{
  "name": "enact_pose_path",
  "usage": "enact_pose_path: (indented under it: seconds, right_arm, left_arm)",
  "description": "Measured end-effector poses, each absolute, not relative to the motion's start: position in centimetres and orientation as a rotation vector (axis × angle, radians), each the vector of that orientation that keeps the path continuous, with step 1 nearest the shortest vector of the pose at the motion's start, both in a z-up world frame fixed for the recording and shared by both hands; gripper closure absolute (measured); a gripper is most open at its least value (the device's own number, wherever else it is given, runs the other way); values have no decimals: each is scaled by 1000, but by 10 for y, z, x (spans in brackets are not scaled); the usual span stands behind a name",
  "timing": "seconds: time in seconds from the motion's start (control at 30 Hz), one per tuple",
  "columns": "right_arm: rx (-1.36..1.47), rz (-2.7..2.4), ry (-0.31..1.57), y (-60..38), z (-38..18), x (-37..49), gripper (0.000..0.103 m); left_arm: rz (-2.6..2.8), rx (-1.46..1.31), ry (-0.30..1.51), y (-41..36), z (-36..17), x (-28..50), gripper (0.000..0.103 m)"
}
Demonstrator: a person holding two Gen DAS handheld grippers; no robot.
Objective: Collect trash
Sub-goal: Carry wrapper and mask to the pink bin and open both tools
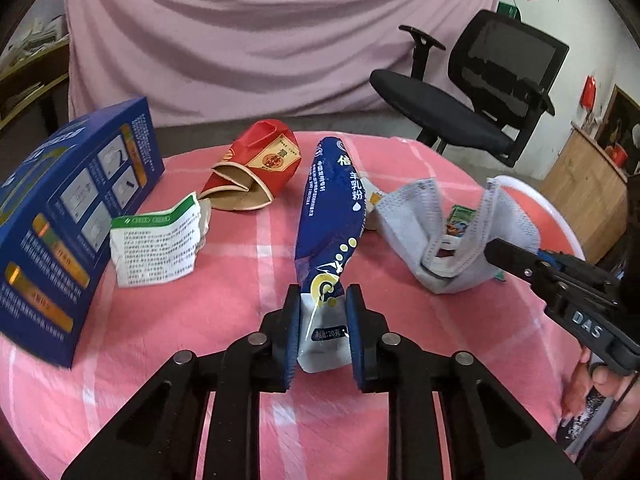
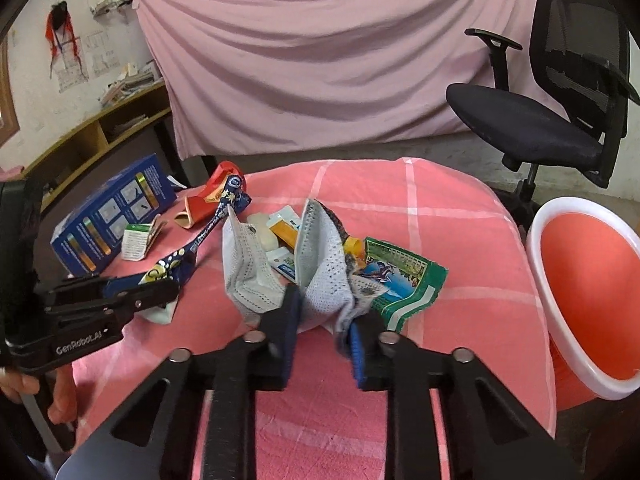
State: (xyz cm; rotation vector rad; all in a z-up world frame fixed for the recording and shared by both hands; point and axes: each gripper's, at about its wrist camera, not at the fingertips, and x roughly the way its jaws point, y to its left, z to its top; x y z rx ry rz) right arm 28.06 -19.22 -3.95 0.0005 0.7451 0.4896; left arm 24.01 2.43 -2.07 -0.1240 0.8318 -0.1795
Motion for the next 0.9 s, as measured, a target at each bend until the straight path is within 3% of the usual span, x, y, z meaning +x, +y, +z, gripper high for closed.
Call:
enact_pose_path:
  seconds: [0.03,0.47,0.9]
  right_arm:
    - [1,496,737,-192,-39,279,92]
    - [12,553,532,-196,-16,249,97]
    - [114,508,142,-238,20,200,97]
  left_arm:
    - [-181,-137,816,24,-21,236,93]
    - [-115,-163,704,6,-13,194,94]
    - [-115,-156,454,-44,29,175,94]
